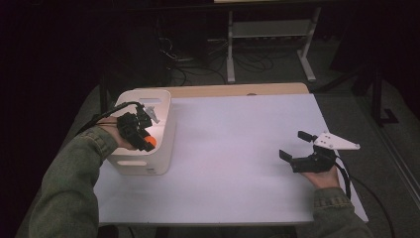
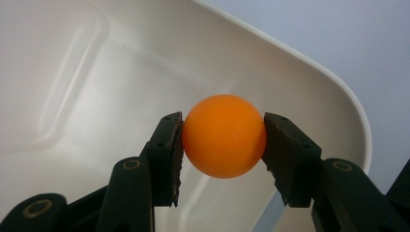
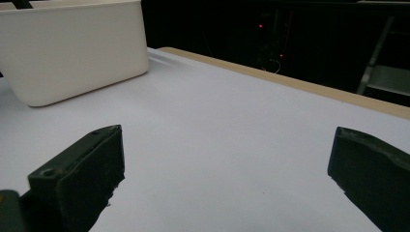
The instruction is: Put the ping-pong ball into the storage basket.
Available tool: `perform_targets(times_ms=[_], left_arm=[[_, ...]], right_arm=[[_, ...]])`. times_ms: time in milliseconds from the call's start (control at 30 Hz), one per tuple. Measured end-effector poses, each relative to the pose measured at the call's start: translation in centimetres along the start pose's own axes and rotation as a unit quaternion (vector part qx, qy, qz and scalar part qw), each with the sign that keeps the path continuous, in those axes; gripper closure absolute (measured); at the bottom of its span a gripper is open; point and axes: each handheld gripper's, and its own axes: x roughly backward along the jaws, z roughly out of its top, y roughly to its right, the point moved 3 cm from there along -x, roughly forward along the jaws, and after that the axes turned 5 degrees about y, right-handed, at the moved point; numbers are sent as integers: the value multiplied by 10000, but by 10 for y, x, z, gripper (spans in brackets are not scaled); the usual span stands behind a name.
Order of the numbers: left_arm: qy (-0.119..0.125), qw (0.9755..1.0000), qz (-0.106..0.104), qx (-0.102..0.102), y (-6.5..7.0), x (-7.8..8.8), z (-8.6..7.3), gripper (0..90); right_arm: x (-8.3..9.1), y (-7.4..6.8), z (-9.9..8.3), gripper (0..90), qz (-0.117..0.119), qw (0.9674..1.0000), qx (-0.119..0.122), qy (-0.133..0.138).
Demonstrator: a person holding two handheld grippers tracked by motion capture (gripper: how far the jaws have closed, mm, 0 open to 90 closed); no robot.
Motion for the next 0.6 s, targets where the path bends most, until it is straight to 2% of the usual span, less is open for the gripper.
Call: perform_targets(times_ms=[600], left_arm=[[-91,9999,-65,21,-4,-10,-2,503]], right_arm=[[0,0,0,0,-16,10000,13,-5]])
